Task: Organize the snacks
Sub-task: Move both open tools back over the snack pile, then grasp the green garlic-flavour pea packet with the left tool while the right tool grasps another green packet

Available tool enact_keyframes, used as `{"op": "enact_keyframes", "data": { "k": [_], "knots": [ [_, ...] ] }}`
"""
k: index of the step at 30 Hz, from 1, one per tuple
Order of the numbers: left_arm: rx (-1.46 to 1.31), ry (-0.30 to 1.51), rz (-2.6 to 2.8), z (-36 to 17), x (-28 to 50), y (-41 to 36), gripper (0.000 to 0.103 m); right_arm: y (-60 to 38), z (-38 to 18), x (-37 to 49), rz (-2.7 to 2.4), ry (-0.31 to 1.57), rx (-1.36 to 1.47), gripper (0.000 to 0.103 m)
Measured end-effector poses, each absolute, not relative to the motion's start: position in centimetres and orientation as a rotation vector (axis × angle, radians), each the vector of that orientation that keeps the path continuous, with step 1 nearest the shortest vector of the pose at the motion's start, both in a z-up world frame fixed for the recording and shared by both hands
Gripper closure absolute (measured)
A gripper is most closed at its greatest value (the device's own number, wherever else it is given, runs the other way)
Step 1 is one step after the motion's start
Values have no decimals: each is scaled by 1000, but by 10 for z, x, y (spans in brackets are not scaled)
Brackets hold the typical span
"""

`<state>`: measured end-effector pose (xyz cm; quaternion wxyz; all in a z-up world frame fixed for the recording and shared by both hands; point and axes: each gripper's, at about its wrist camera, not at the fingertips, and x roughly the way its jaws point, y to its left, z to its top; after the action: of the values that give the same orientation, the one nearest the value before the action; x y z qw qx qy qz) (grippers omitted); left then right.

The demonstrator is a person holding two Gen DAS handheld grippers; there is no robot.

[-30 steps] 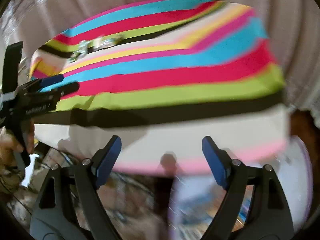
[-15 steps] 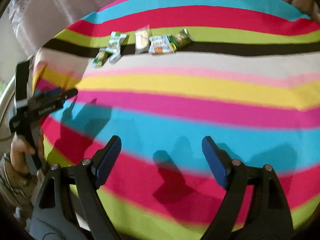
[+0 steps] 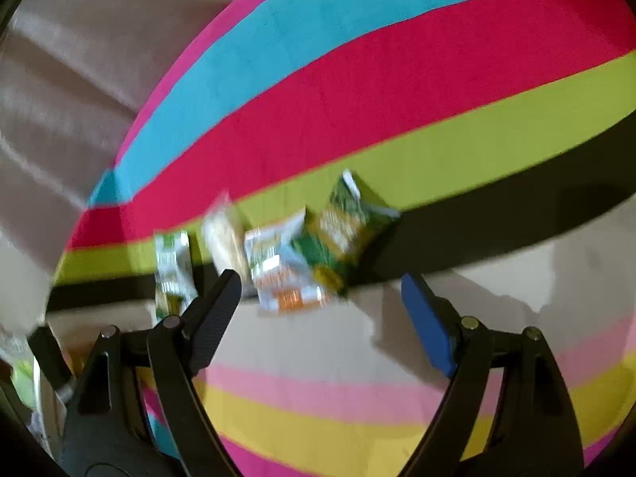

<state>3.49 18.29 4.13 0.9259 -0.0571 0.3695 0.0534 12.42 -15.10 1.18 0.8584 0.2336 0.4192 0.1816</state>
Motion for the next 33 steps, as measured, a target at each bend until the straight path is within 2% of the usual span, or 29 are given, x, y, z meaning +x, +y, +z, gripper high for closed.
{"op": "enact_keyframes", "data": {
  "k": [5, 7, 9, 10, 15, 20, 33],
  "knots": [
    [-143, 757, 127, 35, 44, 189, 19, -130, 5, 143, 325, 851, 487, 19],
    [-150, 754, 122, 34, 45, 189, 19, -126, 4, 146, 297, 842, 485, 28],
    [-137, 754, 133, 32, 48, 189, 19, -123, 0, 149, 276, 843, 470, 60],
    [-136, 757, 137, 32, 50, 189, 19, -125, -1, 147, 287, 836, 482, 62],
    [-148, 763, 129, 31, 62, 190, 19, -138, -10, 141, 297, 806, 557, 63],
    [-105, 841, 131, 21, 87, 174, 19, -121, -11, 140, 330, 808, 501, 63],
    [-73, 892, 146, 8, 116, 170, 19, -117, -4, 146, 329, 819, 460, 60]
  ]
}}
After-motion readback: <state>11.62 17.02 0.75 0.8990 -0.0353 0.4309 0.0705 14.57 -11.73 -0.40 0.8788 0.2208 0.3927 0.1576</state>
